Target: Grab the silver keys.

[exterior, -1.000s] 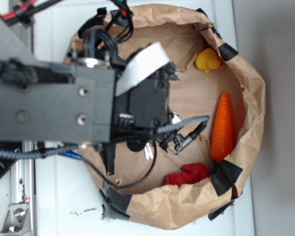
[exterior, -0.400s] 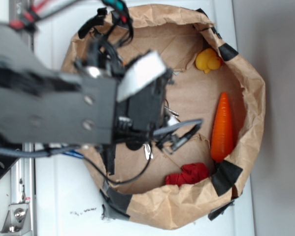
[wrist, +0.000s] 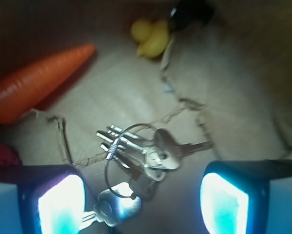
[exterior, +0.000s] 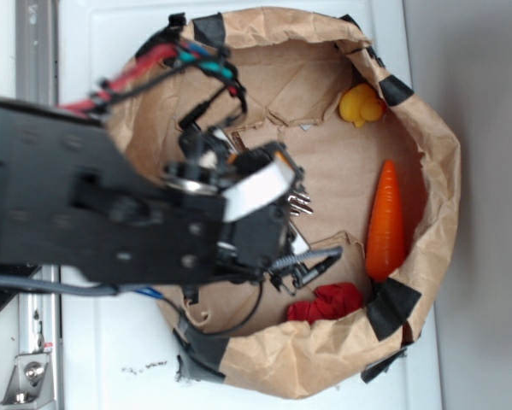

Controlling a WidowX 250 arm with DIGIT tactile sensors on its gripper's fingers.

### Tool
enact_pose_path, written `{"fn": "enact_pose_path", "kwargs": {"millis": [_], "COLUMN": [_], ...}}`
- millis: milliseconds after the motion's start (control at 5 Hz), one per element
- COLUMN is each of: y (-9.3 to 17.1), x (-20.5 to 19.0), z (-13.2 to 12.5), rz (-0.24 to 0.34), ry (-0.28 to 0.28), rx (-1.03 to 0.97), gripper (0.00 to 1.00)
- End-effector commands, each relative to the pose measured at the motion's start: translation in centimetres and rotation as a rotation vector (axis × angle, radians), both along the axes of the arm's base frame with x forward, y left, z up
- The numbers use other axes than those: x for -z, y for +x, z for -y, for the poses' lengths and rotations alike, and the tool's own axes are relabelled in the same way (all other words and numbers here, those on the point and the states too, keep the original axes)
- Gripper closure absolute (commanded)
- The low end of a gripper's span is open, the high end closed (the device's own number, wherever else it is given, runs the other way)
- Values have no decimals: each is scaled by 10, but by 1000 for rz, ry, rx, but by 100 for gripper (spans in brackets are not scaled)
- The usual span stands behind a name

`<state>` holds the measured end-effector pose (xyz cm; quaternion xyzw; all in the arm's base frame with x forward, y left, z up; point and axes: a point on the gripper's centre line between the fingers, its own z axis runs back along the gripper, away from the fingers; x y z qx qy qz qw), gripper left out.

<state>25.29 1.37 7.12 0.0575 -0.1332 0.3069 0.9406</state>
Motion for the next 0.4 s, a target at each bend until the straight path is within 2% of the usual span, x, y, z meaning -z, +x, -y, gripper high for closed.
{"fn": "enact_pose_path", "kwargs": {"millis": [0, 200], "y": [17, 9], "x": [14, 19], "z": [-27, -42], "rz": [15, -3], "ry": [-5, 12], "rx": [-66, -100], "gripper": [0, 0]}}
